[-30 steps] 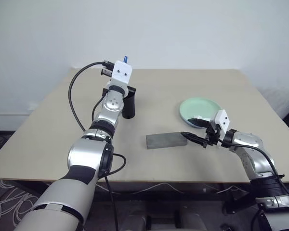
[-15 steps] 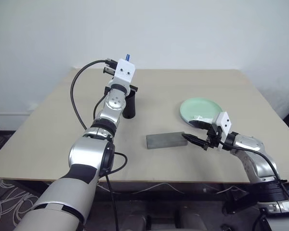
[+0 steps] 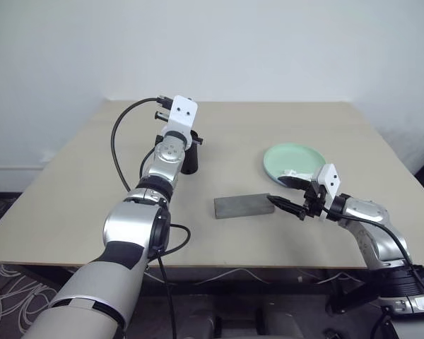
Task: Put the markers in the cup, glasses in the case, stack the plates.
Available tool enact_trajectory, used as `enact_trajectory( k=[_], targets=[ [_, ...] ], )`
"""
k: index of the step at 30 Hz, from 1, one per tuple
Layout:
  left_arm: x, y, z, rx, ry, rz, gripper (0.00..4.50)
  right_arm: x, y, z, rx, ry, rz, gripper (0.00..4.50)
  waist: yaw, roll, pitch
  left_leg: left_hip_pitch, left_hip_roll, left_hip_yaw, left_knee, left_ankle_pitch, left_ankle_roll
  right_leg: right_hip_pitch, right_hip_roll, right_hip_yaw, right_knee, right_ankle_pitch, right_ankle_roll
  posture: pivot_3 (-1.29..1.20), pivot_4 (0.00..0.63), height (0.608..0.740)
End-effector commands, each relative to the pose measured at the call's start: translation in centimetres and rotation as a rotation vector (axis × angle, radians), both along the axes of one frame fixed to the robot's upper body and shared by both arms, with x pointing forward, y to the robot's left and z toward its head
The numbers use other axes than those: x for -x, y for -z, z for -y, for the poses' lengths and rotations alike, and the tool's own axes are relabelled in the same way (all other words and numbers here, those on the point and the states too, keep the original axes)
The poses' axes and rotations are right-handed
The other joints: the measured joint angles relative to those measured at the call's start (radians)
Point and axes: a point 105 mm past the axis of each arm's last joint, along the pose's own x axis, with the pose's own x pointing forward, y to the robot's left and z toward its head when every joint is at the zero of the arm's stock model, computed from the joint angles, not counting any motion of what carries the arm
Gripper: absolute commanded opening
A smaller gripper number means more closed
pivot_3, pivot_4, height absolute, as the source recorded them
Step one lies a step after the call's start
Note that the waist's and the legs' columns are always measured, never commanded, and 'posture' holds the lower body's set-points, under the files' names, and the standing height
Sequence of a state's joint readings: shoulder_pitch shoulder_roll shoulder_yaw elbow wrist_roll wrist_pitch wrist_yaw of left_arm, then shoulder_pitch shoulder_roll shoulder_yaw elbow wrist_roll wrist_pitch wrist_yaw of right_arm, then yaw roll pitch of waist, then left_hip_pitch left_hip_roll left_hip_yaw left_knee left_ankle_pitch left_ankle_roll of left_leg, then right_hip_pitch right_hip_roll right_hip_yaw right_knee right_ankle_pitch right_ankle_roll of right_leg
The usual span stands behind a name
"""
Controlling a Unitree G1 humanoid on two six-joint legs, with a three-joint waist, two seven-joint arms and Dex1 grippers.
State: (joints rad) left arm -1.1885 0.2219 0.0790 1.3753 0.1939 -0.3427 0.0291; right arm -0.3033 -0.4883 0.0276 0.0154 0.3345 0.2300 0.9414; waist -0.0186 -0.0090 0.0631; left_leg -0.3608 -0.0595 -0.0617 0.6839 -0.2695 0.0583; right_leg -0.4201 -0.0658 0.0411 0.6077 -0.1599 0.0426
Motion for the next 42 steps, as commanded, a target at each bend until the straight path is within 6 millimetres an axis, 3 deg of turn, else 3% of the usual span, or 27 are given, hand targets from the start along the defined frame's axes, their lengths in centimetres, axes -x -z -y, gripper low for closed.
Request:
enact_trajectory(
  k=[1, 10, 19, 25, 30, 42],
  targets=[
    [-0.2, -4.1, -0.1, 0.044, -0.009, 0.126, 0.11, -0.2, -1.6, -0.1, -0.02, -0.005, 0.059, 3.42, 0.0, 0.0, 0.0, 0.0, 0.0, 0.0, 0.0, 0.0, 0.0, 0.0, 0.0, 0.0, 0.0, 0.0, 0.0, 0.0, 0.0, 0.74],
    [0.1, -5.4, -1.0, 0.066, -0.061, 0.207, 0.11, 0.0, -1.3, -0.2, -0.023, -0.003, 0.051, 3.42, 0.0, 0.0, 0.0, 0.0, 0.0, 0.0, 0.0, 0.0, 0.0, 0.0, 0.0, 0.0, 0.0, 0.0, 0.0, 0.0, 0.0, 0.74],
    [0.2, -5.7, -0.4, 0.035, -0.08, 0.234, 0.11, 0.1, -1.3, -0.2, -0.025, -0.002, 0.049, 3.42, 0.0, 0.0, 0.0, 0.0, 0.0, 0.0, 0.0, 0.0, 0.0, 0.0, 0.0, 0.0, 0.0, 0.0, 0.0, 0.0, 0.0, 0.74],
    [0.0, -4.7, 0.3, 0.014, -0.066, 0.181, 0.11, 0.4, -1.2, -0.2, -0.029, 0.006, 0.047, 3.42, 0.0, 0.0, 0.0, 0.0, 0.0, 0.0, 0.0, 0.0, 0.0, 0.0, 0.0, 0.0, 0.0, 0.0, 0.0, 0.0, 0.0, 0.74],
    [-0.5, -2.2, 1.5, 0.027, 0.011, 0.006, 0.11, 0.5, -1.1, -0.2, -0.032, 0.015, 0.046, 3.42, 0.0, 0.0, 0.0, 0.0, 0.0, 0.0, 0.0, 0.0, 0.0, 0.001, 0.0, 0.0, 0.0, 0.0, 0.0, 0.0, 0.0, 0.74],
    [-0.9, -3.3, 0.8, 0.073, -0.01, -0.028, 0.11, 0.3, -1.0, -0.5, -0.038, 0.009, 0.04, 3.42, -0.001, -0.001, 0.0, 0.0, 0.0, 0.0, 0.0, 0.0, 0.0, 0.001, 0.0, 0.0, 0.0, 0.0, 0.0, 0.0, 0.0, 0.74]
  ],
)
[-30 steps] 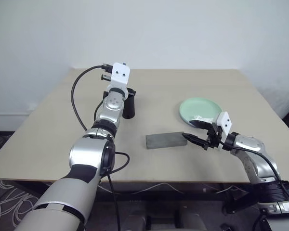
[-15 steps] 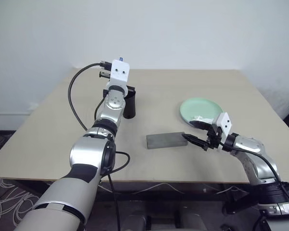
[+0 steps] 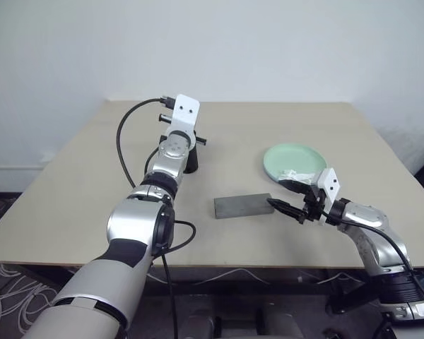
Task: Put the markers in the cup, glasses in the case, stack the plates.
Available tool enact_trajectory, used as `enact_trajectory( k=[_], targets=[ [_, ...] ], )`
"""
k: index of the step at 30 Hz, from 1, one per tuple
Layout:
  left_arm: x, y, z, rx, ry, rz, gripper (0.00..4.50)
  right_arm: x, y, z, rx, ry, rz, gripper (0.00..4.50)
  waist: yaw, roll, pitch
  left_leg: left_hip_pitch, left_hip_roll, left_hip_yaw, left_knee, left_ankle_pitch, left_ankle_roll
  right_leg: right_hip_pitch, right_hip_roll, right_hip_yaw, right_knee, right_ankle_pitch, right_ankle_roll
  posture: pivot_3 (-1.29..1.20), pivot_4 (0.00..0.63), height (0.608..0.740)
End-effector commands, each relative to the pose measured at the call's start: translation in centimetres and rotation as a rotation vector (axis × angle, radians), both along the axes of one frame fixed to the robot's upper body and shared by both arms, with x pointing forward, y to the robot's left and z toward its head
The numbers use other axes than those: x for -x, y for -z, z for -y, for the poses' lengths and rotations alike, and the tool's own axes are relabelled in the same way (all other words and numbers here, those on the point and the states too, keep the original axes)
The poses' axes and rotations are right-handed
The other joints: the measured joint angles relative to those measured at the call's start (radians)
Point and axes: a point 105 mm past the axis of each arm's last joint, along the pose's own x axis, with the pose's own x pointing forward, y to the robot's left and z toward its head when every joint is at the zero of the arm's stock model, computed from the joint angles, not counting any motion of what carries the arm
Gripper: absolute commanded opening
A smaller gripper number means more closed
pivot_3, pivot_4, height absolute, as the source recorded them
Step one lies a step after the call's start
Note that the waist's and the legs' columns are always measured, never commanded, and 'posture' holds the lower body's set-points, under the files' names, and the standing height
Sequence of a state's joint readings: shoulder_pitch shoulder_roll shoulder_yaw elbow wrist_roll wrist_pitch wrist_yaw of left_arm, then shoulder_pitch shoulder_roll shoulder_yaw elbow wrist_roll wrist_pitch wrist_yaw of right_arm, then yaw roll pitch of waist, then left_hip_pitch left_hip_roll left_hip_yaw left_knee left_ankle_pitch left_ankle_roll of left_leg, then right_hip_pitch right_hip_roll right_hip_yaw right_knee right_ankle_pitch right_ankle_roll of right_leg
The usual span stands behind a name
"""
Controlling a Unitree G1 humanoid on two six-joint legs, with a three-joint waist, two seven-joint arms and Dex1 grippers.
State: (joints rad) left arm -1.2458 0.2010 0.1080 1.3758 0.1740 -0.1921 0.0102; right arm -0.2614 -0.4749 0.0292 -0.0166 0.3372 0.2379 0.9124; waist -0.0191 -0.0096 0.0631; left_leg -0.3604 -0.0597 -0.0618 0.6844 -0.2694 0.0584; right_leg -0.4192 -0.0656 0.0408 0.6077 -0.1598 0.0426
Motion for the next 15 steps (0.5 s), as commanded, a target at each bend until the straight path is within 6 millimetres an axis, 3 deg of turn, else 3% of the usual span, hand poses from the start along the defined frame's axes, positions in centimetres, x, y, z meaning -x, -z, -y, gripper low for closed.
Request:
enact_trajectory(
  k=[1, 9, 15],
  targets=[
    [-0.4, -3.1, -0.1, 0.034, -0.004, 0.063, 0.11, -0.2, -1.6, -0.3, -0.024, -0.012, 0.057, 3.42, 0.0, 0.0, 0.0, 0.0, 0.0, 0.0, 0.0, 0.0, 0.0, 0.0, 0.0, 0.0, 0.0, 0.0, 0.0, 0.0, 0.0, 0.74],
    [-0.4, -4.5, 0.2, 0.062, 0.016, 0.1, 0.11, -0.4, -1.6, -0.4, -0.027, -0.013, 0.056, 3.42, 0.0, 0.0, 0.0, 0.0, 0.0, 0.0, 0.0, 0.0, 0.0, 0.0, 0.0, 0.0, 0.0, 0.0, 0.0, 0.0, 0.0, 0.74],
    [-0.4, -3.8, 0.5, 0.062, 0.027, 0.063, 0.11, -0.4, -1.6, -0.6, -0.032, -0.013, 0.058, 3.42, 0.0, 0.0, 0.0, 0.0, 0.0, 0.0, 0.0, 0.0, 0.0, 0.0, 0.0, 0.0, 0.0, 0.0, 0.0, 0.0, 0.0, 0.74]
  ],
)
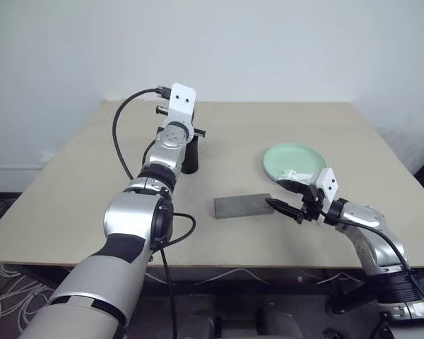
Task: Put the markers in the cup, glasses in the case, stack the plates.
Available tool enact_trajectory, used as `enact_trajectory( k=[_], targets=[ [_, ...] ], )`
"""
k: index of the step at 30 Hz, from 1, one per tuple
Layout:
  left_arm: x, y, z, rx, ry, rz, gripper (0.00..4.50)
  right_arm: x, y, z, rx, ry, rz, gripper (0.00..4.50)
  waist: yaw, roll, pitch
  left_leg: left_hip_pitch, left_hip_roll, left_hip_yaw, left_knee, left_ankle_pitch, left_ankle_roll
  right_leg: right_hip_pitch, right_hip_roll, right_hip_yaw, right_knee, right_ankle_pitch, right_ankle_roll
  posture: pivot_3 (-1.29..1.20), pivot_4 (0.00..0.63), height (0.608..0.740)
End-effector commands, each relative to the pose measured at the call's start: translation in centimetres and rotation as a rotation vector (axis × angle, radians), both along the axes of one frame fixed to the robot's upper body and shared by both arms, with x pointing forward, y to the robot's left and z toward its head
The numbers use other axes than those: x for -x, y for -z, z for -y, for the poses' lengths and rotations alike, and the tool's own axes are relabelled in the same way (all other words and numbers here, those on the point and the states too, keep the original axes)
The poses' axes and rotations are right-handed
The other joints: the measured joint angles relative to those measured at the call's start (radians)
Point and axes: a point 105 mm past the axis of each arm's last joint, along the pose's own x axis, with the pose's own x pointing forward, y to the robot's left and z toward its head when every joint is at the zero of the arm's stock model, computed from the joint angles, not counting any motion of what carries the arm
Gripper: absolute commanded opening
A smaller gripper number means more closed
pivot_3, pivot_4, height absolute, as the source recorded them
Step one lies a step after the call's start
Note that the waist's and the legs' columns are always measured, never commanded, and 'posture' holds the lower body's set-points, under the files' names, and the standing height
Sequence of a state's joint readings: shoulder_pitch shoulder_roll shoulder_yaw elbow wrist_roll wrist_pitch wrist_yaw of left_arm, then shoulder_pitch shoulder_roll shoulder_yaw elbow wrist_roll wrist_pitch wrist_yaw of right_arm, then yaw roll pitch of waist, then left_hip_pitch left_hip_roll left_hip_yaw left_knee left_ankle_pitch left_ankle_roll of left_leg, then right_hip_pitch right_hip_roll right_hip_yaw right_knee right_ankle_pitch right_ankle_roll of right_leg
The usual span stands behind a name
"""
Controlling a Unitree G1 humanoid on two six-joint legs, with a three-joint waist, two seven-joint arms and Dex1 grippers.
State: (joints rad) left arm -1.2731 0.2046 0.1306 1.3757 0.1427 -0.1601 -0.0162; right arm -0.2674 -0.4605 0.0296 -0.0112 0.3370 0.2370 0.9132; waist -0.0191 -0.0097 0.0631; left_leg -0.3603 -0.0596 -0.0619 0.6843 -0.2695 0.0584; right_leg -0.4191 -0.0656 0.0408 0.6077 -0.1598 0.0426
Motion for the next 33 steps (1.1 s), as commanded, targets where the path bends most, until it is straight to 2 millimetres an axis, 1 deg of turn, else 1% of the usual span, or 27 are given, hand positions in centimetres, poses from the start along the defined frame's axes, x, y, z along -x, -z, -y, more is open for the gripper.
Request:
enact_trajectory(
  k=[1, 4, 8, 11, 14, 16, 18, 21, 23, 25, 28, 30, 33],
  targets=[
    [-0.2, -3.0, 0.5, 0.025, 0.021, 0.073, 0.11, -0.3, -1.5, -0.3, -0.02, -0.008, 0.059, 3.42, 0.0, 0.0, 0.0, 0.0, 0.0, 0.0, 0.0, 0.0, 0.0, 0.0, 0.0, 0.0, 0.0, 0.0, 0.0, 0.0, 0.0, 0.74],
    [-0.2, -3.2, 0.8, 0.061, 0.039, 0.073, 0.11, -0.3, -1.5, -0.3, -0.023, -0.006, 0.058, 3.42, 0.0, 0.0, 0.0, 0.0, 0.0, 0.0, 0.0, 0.0, 0.0, 0.0, 0.0, 0.0, 0.0, 0.0, 0.0, 0.0, 0.0, 0.74],
    [-0.1, -3.4, 1.9, 0.088, 0.12, 0.052, 0.11, -0.2, -1.5, -0.3, -0.025, -0.003, 0.056, 3.42, 0.0, 0.0, 0.0, 0.0, 0.0, 0.0, 0.0, 0.0, 0.0, 0.0, 0.0, 0.0, 0.0, 0.0, 0.0, 0.0, 0.0, 0.74],
    [0.1, -3.7, 2.7, 0.083, 0.219, 0.043, 0.11, -0.1, -1.5, -0.3, -0.026, -0.001, 0.057, 3.42, 0.0, 0.0, 0.0, 0.0, 0.0, 0.0, 0.0, 0.0, 0.0, 0.0, 0.0, 0.0, 0.0, 0.0, 0.0, 0.0, 0.0, 0.74],
    [0.6, -3.8, 3.3, 0.079, 0.356, 0.03, 0.11, -0.2, -1.5, -0.3, -0.028, 0.002, 0.058, 3.42, 0.0, 0.0, 0.0, 0.0, 0.0, 0.0, 0.0, 0.0, 0.0, 0.0, 0.0, 0.0, 0.0, 0.0, 0.0, 0.0, 0.0, 0.74],
    [1.3, -2.8, 3.0, 0.005, 0.463, 0.0, 0.11, -0.2, -1.5, -0.2, -0.027, 0.003, 0.058, 3.42, -0.003, 0.0, 0.0, 0.0, 0.0, 0.0, 0.0, 0.0, 0.0, 0.0, 0.0, 0.0, 0.0, 0.0, 0.0, 0.0, 0.0, 0.74],
    [2.2, -1.2, 1.9, -0.089, 0.542, -0.057, 0.11, -0.3, -1.5, -0.2, -0.025, 0.0, 0.057, 3.42, -0.007, 0.0, 0.0, 0.0, 0.0, 0.001, 0.0, 0.0, 0.0, 0.0, 0.001, 0.001, 0.0, 0.0, 0.0, 0.0, 0.0, 0.74],
    [3.2, 0.8, -0.5, -0.191, 0.575, -0.137, 0.11, -0.5, -1.6, -0.2, -0.016, -0.011, 0.057, 3.42, -0.017, 0.001, -0.001, 0.002, 0.002, 0.002, -0.001, 0.0, 0.0, 0.0, 0.002, 0.002, 0.001, 0.0, 0.0, 0.0, 0.0, 0.74],
    [4.1, 2.1, -1.9, -0.236, 0.603, -0.193, 0.11, -0.6, -1.8, -0.2, -0.009, -0.023, 0.058, 3.42, -0.019, 0.001, 0.0, 0.002, 0.002, 0.001, -0.001, 0.0, 0.0, 0.0, 0.002, 0.001, 0.001, 0.0, -0.001, 0.0, 0.0, 0.74],
    [4.7, 3.0, -2.8, -0.255, 0.61, -0.225, 0.11, -0.8, -1.9, -0.1, -0.006, -0.029, 0.06, 3.42, -0.018, 0.0, 0.0, 0.001, 0.003, 0.001, 0.0, 0.0, 0.0, -0.001, 0.002, 0.002, 0.001, 0.001, -0.001, 0.0, 0.0, 0.74],
    [5.8, 4.9, -4.4, -0.282, 0.603, -0.292, 0.11, -1.2, -2.0, 0.0, 0.001, -0.034, 0.063, 3.42, -0.011, 0.0, 0.0, 0.0, 0.002, 0.0, 0.001, 0.0, 0.0, -0.001, 0.002, 0.001, 0.001, 0.001, -0.001, 0.0, 0.0, 0.74],
    [6.5, 6.1, -4.9, -0.293, 0.612, -0.329, 0.11, -1.3, -2.0, -0.1, 0.002, -0.041, 0.065, 3.42, -0.006, 0.0, 0.0, 0.0, 0.002, 0.0, 0.001, 0.0, 0.0, -0.001, 0.001, 0.001, 0.001, 0.001, -0.001, 0.0, 0.0, 0.74],
    [7.1, 6.7, -4.8, -0.29, 0.624, -0.349, 0.11, -1.3, -2.0, -0.3, 0.001, -0.05, 0.065, 3.42, 0.002, 0.0, 0.0, 0.0, 0.002, -0.001, 0.001, 0.0, 0.0, -0.001, 0.001, 0.001, 0.001, 0.001, -0.001, 0.0, 0.0, 0.74]
  ],
)
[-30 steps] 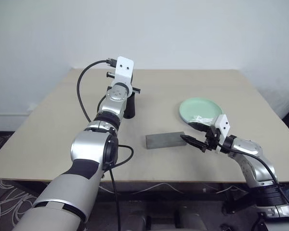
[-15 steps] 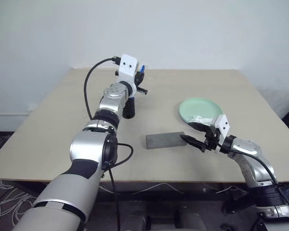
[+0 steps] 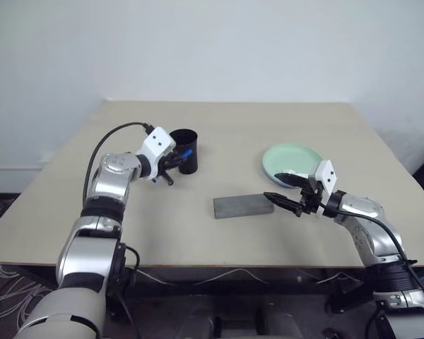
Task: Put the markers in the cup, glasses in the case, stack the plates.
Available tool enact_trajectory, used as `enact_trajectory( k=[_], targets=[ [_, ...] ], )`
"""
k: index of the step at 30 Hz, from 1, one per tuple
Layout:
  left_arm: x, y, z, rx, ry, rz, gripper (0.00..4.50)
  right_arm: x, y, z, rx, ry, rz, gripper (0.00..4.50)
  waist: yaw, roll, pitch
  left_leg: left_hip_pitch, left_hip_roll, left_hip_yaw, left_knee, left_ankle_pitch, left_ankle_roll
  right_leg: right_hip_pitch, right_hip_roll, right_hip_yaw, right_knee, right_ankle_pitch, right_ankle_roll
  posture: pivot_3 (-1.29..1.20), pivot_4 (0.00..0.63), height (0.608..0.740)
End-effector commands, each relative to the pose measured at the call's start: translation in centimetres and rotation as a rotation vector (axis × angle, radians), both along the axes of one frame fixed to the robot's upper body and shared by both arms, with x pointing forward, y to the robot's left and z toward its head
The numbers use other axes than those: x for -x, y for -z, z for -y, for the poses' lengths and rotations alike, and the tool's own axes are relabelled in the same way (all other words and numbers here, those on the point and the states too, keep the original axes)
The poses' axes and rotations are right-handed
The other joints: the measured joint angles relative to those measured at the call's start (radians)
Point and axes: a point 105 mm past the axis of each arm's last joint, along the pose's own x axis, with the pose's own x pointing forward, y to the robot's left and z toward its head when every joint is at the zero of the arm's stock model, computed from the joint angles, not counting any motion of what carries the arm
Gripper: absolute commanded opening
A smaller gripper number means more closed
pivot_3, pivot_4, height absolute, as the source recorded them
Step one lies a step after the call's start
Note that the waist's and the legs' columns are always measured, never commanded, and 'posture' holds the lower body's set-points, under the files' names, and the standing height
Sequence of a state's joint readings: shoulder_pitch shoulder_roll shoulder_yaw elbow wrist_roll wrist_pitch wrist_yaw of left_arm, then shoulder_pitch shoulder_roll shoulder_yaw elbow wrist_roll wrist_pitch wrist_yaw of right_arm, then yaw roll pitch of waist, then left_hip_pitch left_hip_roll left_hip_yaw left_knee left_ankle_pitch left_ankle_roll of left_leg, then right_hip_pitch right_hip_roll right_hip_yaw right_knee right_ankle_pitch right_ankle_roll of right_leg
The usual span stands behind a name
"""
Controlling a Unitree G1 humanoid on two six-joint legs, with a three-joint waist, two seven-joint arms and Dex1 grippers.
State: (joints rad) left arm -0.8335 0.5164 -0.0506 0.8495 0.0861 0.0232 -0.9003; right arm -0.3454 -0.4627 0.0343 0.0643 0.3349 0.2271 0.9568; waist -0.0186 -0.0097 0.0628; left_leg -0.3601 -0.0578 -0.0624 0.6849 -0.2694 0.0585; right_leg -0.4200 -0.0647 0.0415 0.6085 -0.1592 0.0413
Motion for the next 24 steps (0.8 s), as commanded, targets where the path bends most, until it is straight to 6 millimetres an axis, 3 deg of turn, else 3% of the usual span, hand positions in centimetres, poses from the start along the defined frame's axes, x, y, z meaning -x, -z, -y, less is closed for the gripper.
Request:
enact_trajectory(
  k=[1, 5, 9, 11, 13, 20, 24],
  targets=[
    [0.2, -1.4, 0.9, -0.004, 0.043, 0.039, 0.11, -0.3, -1.3, -0.2, -0.005, -0.016, 0.056, 3.42, 0.001, 0.0, 0.0, 0.0, 0.0, 0.0, 0.0, 0.0, 0.0, 0.0, 0.0, 0.0, 0.0, 0.0, 0.0, 0.0, 0.0, 0.74],
    [0.5, -1.7, 1.3, 0.018, 0.057, 0.054, 0.11, -0.2, -1.2, -0.3, -0.006, -0.021, 0.055, 3.42, 0.0, 0.0, 0.0, 0.0, 0.0, 0.0, 0.0, 0.0, 0.0, -0.001, 0.0, 0.0, 0.0, 0.0, 0.0, 0.0, 0.0, 0.74],
    [0.2, -7.4, 2.7, 0.29, 0.084, 0.3, 0.11, -0.1, -1.1, -0.2, -0.005, -0.021, 0.053, 3.42, 0.0, 0.0, 0.0, 0.0, 0.0, 0.0, 0.0, 0.0, 0.0, -0.001, 0.0, 0.0, 0.001, 0.0, 0.0, 0.0, 0.0, 0.74],
    [-0.7, -10.8, 2.4, 0.467, 0.006, 0.406, 0.11, 0.0, -1.0, -0.3, -0.007, -0.02, 0.05, 3.42, 0.0, 0.0, 0.0, 0.0, 0.0, 0.0, 0.0, 0.0, 0.0, -0.001, -0.001, 0.0, 0.0, 0.0, 0.0, 0.0, 0.0, 0.74],
    [-1.4, -12.6, 1.9, 0.524, -0.068, 0.488, 0.11, 0.0, -1.0, -0.4, -0.011, -0.02, 0.049, 3.42, 0.0, 0.0, 0.0, -0.001, 0.0, 0.0, 0.0, 0.0, 0.0, -0.001, -0.001, 0.0, 0.0, 0.0, -0.001, 0.0, 0.0, 0.74],
    [-3.1, -16.2, 2.0, 0.433, -0.23, 0.787, 0.11, 0.1, -0.8, -0.8, -0.021, -0.021, 0.044, 3.42, 0.001, 0.0, 0.0, 0.001, 0.0, 0.001, 0.0, 0.0, 0.0, 0.0, -0.001, 0.0, 0.0, 0.001, -0.001, 0.0, 0.0, 0.74],
    [-3.8, -16.6, 2.5, 0.327, -0.296, 0.882, 0.11, 0.1, -0.8, -0.9, -0.024, -0.021, 0.044, 3.42, 0.001, -0.001, 0.0, 0.001, -0.001, 0.001, 0.0, 0.0, 0.0, 0.001, -0.001, 0.0, -0.001, 0.001, -0.001, 0.0, 0.0, 0.74]
  ],
)
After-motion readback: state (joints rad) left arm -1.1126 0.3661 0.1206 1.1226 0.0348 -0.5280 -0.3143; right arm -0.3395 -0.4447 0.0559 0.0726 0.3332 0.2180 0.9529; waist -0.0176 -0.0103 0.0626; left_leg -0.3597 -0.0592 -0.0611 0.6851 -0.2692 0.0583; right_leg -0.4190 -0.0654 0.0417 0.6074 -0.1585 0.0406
